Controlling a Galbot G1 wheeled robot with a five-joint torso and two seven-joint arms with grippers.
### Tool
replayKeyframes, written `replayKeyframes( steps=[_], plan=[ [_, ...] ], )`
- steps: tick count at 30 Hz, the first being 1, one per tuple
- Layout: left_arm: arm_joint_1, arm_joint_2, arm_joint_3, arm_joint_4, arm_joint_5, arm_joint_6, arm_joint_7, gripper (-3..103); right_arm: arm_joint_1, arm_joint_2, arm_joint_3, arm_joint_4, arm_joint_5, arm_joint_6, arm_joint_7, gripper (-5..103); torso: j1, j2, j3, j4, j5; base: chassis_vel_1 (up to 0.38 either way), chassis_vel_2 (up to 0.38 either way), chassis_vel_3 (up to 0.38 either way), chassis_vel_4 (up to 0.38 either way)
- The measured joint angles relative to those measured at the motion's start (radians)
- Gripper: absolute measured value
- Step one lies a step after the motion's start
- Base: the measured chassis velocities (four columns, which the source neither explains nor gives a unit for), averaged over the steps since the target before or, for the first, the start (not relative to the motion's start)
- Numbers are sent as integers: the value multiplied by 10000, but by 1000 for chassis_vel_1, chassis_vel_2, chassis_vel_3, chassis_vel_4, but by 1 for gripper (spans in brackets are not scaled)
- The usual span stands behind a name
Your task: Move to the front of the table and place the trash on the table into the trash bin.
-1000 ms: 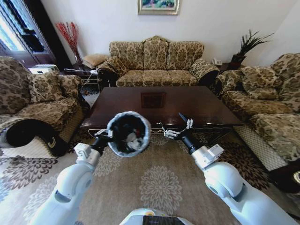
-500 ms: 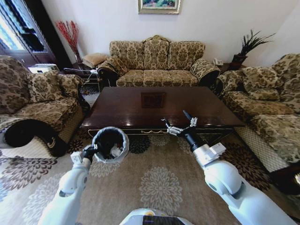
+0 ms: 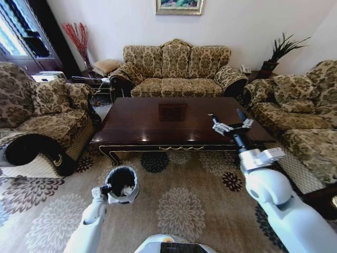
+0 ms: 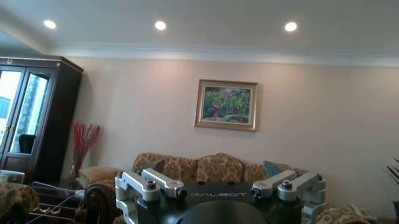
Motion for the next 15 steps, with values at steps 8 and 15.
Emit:
replayKeyframes(
  steps=[8,15],
  plan=[
    [-899,-239,-118,1824,-375,-698,-418,2,-31,48,-59,-35,12,49,-11,100,0,1,0,2,0,0,0,0,0],
    [-1617,-230,-154,3383,-637,-1556,-174,2,46,29,-133,4,34,17,0,100,1,1,0,-1,-1,0,0,0,0]
  ],
)
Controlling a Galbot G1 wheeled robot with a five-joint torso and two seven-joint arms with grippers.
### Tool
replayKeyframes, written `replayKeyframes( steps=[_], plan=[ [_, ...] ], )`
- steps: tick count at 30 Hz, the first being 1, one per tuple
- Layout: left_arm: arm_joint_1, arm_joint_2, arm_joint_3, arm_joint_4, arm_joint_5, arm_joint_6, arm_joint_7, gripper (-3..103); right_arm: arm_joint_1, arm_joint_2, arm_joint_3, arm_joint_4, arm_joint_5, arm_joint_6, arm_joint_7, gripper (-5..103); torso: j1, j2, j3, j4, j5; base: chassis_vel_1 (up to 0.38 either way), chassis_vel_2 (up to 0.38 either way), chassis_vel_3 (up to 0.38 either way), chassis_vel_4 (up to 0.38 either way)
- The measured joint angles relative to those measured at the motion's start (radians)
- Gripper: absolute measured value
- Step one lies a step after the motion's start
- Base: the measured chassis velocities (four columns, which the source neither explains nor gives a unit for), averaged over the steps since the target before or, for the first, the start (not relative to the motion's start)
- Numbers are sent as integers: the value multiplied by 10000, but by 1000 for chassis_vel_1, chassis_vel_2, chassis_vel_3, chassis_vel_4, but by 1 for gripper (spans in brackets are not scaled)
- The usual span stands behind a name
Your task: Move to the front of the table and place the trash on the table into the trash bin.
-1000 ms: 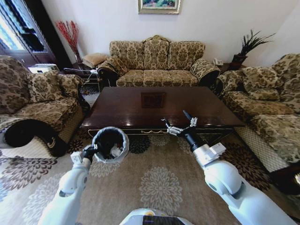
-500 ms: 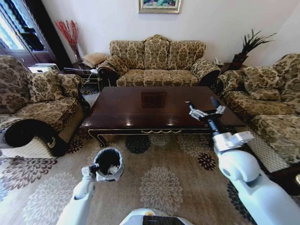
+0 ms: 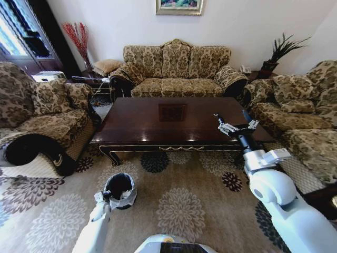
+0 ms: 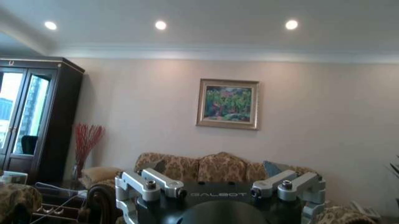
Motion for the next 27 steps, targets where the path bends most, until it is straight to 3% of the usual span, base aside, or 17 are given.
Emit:
replayKeyframes(
  steps=[11,14,16,18,23,26,27],
  plan=[
    [-425,234,223,1240,-122,-572,277,0,33,-35,-18,-36,37,-26,9,100,0,0,0,4,4,0,0,0,0],
    [-560,280,303,1486,-314,-795,366,16,75,-35,-119,-57,37,-31,1,100,-1,0,-2,2,6,0,0,0,0],
    [-569,279,312,1515,-358,-799,367,16,105,-35,-145,-63,37,-32,1,100,-2,1,-2,8,22,0,0,0,0],
    [-552,261,369,1533,-386,-864,375,32,180,-43,-192,-65,37,-40,-2,100,-1,1,-1,0,-2,0,0,0,0],
    [-428,322,349,1404,-378,-1006,341,43,171,-60,-203,-44,39,-50,-3,100,-1,1,-1,2,3,0,0,0,0],
    [-240,450,248,1193,-371,-1198,123,59,161,-66,-203,-8,41,-52,-4,100,-1,1,-1,1,4,0,0,0,0],
    [-240,450,248,1193,-371,-1198,123,59,161,-66,-203,-8,41,-52,-4,100,-1,1,-1,1,4,0,0,0,0]
  ],
)
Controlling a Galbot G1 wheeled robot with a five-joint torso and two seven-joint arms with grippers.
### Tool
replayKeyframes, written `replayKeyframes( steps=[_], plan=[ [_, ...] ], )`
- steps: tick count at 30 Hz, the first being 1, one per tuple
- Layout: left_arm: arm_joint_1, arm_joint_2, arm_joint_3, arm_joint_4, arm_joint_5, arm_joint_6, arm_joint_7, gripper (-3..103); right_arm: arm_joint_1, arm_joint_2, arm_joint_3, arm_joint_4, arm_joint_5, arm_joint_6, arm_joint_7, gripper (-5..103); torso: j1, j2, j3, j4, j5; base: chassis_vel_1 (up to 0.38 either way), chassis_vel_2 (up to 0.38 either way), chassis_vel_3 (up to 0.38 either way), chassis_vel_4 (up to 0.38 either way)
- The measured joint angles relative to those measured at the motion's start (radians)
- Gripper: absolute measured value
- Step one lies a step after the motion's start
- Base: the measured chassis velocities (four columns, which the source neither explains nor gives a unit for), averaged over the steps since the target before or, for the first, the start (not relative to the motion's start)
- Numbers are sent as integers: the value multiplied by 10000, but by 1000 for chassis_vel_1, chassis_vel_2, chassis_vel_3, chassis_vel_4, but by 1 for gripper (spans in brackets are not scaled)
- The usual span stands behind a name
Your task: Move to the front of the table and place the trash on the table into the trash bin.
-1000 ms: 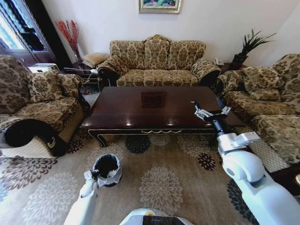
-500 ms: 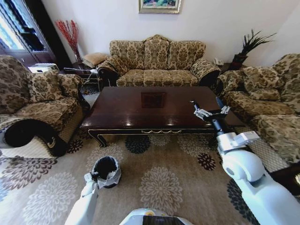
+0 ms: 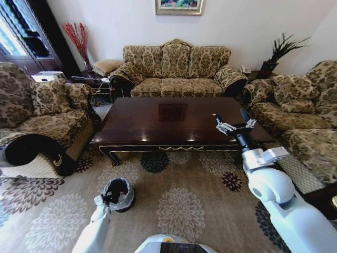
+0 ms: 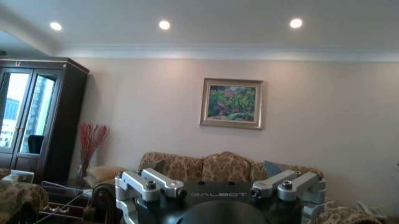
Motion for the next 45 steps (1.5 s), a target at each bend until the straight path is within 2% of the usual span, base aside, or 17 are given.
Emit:
replayKeyframes(
  steps=[2,4,8,9,10,11,13,14,17,19,21,27,28,30,34,39,45],
  plan=[
    [201,86,-177,-370,7,-272,-340,70,10,3,-38,22,-1,-1,0,100,0,0,0,4,-3,0,0,0,0],
    [257,97,-269,-554,8,-287,-397,70,17,9,-54,26,-3,-3,-1,100,0,0,0,5,-3,0,0,0,0],
    [665,98,-962,-2419,463,-283,-683,91,49,66,-162,103,-21,-69,9,100,0,0,1,0,-4,0,0,0,0],
    [665,98,-962,-2419,463,-283,-683,91,49,66,-162,103,-21,-69,9,100,0,0,1,0,-4,0,0,0,0],
    [840,67,-1138,-3146,650,-270,-710,91,41,79,-164,147,-20,-129,29,100,0,0,1,-1,-2,0,0,0,0],
    [1236,-36,-1358,-4622,795,-127,-727,98,-17,103,-133,206,-13,-280,67,100,0,0,0,2,-1,0,0,0,0],
    [1787,-310,-1516,-6721,843,251,-635,100,-247,189,51,234,-15,-599,-18,100,0,0,0,5,2,0,0,0,0],
    [1787,-310,-1516,-6721,843,251,-635,100,-247,189,51,234,-15,-599,-18,100,0,0,0,5,2,0,0,0,0],
    [2807,-1082,-1252,-9923,810,737,-48,100,-1372,585,492,311,-260,-1161,-372,100,0,0,0,0,3,0,0,0,0],
    [2930,-1181,-1187,-10259,809,777,58,100,-1575,666,568,309,-343,-1167,-471,100,0,0,0,0,3,0,0,0,0],
    [3636,-1491,-909,-11570,1007,800,687,100,-2696,1229,1162,58,-1176,-696,-1110,100,0,0,-1,-2,4,0,0,0,0],
    [4505,-1622,-626,-12666,1232,813,906,100,-4890,2581,2382,-53,-2127,459,-1724,100,0,0,-1,1,3,0,0,0,0],
    [4505,-1622,-626,-12666,1232,813,906,100,-4890,2581,2382,-53,-2127,459,-1724,100,0,0,-1,1,3,0,0,0,0],
    [4595,-1583,-544,-12886,1329,837,1029,100,-5715,3143,2893,-322,-2721,1348,-2224,100,-1,1,-1,-3,-3,0,0,0,0],
    [4653,-1535,-432,-13203,1427,955,1258,100,-6124,3776,3116,-547,-3248,2075,-2474,100,-1,1,-1,0,1,0,0,0,0],
    [4736,-1544,-90,-13457,1554,1278,1454,100,-6213,4676,2329,-53,-3483,2060,-2171,100,-1,0,0,3,-3,0,0,0,0],
    [4714,-1468,-17,-13431,1687,1386,1507,100,-5766,4853,1963,384,-3392,1779,-2067,100,0,-2,1,2,-1,0,0,0,0]
  ],
)
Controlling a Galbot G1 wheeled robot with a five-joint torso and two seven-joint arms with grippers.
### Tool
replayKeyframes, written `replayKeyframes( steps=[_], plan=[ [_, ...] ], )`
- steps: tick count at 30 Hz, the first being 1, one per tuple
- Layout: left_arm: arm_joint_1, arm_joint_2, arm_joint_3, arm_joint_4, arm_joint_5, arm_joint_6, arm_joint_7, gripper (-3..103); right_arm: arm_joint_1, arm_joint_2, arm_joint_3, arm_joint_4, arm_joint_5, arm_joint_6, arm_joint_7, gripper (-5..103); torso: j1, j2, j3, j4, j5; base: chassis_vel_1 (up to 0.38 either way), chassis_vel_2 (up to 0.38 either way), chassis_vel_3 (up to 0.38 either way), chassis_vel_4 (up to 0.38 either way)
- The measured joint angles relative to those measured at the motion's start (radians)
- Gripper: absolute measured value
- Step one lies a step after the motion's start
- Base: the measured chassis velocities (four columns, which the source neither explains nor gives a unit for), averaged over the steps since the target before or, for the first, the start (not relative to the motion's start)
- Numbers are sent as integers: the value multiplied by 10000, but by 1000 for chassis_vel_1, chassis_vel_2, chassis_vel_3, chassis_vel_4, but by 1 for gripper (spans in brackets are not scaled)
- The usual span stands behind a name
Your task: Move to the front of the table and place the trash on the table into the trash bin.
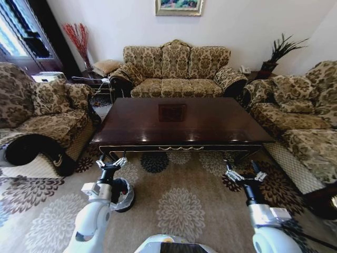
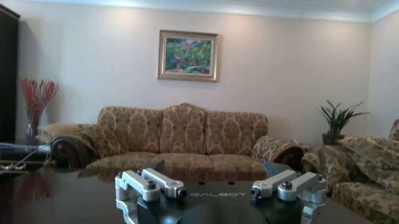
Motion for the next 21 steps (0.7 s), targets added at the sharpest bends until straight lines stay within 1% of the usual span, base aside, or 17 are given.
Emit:
replayKeyframes(
  steps=[4,7,14,16,21],
  plan=[
    [4,-16,-29,35,147,78,1,100,364,-110,-178,106,12,-366,346,100,1,0,0,1,0,0,0,0,0],
    [11,-119,-42,10,178,182,3,100,418,-166,-240,207,41,-546,437,100,1,0,0,-1,-1,0,0,0,0],
    [69,-249,-114,-49,276,272,65,100,539,-311,-289,138,86,-557,472,100,1,0,0,0,1,0,0,0,0],
    [95,-317,-161,-73,475,350,71,100,565,-383,-301,107,133,-560,474,100,1,0,0,-1,-1,0,0,0,0],
    [191,-492,-194,-90,563,369,72,100,636,-494,-348,29,200,-574,500,100,1,0,0,-1,0,-72,-91,106,89]
  ],
)
